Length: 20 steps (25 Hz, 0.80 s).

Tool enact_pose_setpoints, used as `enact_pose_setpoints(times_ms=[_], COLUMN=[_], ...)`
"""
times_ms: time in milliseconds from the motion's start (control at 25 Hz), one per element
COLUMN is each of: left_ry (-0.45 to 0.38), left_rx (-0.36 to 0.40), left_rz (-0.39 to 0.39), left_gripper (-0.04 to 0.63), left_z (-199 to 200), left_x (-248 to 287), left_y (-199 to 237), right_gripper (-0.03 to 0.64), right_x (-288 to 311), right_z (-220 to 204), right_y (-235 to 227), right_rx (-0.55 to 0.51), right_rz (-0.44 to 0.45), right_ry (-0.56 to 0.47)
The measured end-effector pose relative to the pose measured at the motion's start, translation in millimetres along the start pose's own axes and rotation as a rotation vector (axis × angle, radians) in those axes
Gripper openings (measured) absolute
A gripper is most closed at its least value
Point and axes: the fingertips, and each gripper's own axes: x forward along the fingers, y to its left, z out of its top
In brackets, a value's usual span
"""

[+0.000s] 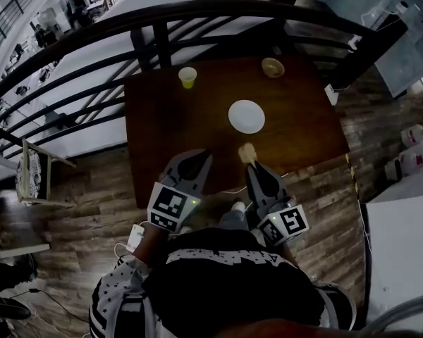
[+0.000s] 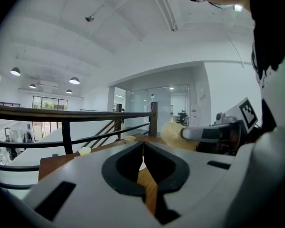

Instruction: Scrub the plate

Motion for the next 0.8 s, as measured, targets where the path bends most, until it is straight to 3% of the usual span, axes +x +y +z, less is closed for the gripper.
enact_pose_setpoints(times_ms=[280, 520, 800], left_ry=[0.007, 0.011, 0.017], left_rx=[-0.002, -0.004, -0.003], left_rz=[0.060, 0.117, 0.170], left_gripper=[0.014, 0.014, 0.014], left_z=[6.5, 13.2, 15.1], left_x=[23.5, 36.3, 53.7], left_y=[6.6, 9.3, 6.9], right_gripper=[0.049, 0.049, 0.049], right_x=[14.4, 27.3, 32.5], right_z=[1.0, 20.4, 14.3], right_y=[-28.3, -24.3, -56.5], right_rx=[0.010, -0.044, -0.031], right_rz=[0.057, 0.173, 0.208], right_ry=[0.013, -0.005, 0.022])
